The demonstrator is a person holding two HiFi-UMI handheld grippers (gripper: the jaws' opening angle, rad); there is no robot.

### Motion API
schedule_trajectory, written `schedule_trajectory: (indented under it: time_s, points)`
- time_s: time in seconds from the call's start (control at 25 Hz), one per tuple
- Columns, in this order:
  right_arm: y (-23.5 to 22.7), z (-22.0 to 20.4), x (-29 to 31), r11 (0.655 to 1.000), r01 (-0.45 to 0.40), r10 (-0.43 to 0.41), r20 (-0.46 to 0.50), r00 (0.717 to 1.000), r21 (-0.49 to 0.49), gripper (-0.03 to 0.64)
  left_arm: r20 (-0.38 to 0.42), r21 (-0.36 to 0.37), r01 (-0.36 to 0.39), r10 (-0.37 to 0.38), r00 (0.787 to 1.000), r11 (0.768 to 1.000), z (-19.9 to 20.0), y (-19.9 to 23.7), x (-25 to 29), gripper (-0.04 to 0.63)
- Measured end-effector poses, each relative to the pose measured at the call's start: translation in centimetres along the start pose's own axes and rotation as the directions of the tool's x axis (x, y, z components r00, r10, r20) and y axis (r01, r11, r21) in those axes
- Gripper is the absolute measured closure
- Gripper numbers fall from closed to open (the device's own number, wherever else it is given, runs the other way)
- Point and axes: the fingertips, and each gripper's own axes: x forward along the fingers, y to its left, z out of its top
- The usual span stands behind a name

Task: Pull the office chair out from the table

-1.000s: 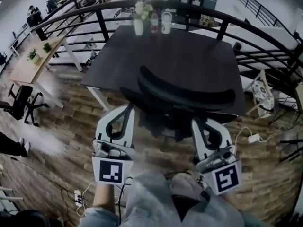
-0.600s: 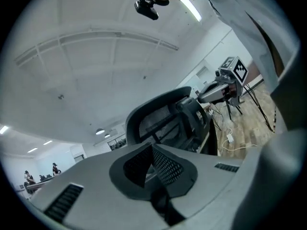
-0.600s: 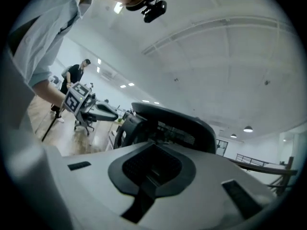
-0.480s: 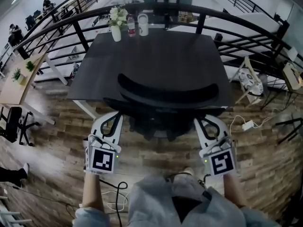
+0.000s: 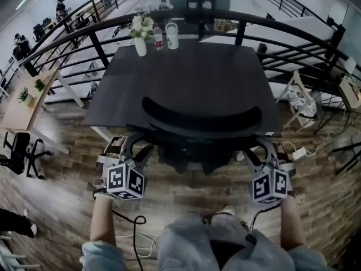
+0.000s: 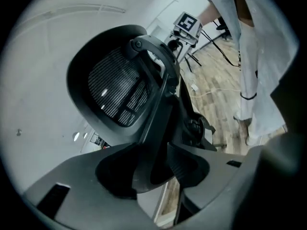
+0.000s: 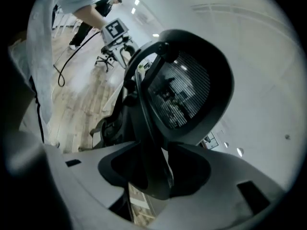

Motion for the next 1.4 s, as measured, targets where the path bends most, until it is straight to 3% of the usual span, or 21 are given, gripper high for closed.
schedule_trajectory:
  time_s: [0.2, 0.36, 0.52, 0.72, 1.04, 1.4]
  points:
    - [0.5, -1.8, 1.1, 0.99, -0.081, 0.068, -0.115, 0.991, -0.113, 0.425, -0.072, 0.096, 0.035, -0.028, 0.997, 0.995, -1.0, 0.7, 0.9, 0.383]
    - [0.3, -2.0, 1.5, 0.982, -0.111, 0.089, -0.148, 0.985, -0.152, 0.419, -0.131, 0.137, 0.042, -0.024, 0.991, 0.99, -1.8, 1.8, 1.2, 0.373]
    - [0.5, -2.5, 2.4, 0.969, -0.148, 0.114, -0.176, 0.978, -0.196, 0.419, -0.195, 0.178, 0.112, -0.076, 0.978, 0.978, -2.9, 1.7, 2.4, 0.368]
    - [0.9, -2.6, 2.8, 0.967, -0.154, 0.117, -0.18, 0.977, -0.205, 0.42, -0.205, 0.161, 0.148, -0.114, 0.972, 0.976, -3.3, 1.3, 3.7, 0.382]
    - [0.5, -2.7, 2.7, 0.965, -0.124, 0.085, -0.175, 0.981, -0.229, 0.431, -0.196, 0.186, 0.138, -0.101, 0.975, 0.973, -2.9, 1.2, 4.0, 0.399]
    - [0.8, -2.8, 2.9, 0.958, -0.17, 0.129, -0.182, 0.975, -0.231, 0.437, -0.213, 0.181, 0.129, -0.089, 0.973, 0.975, -3.2, 1.0, 4.1, 0.402]
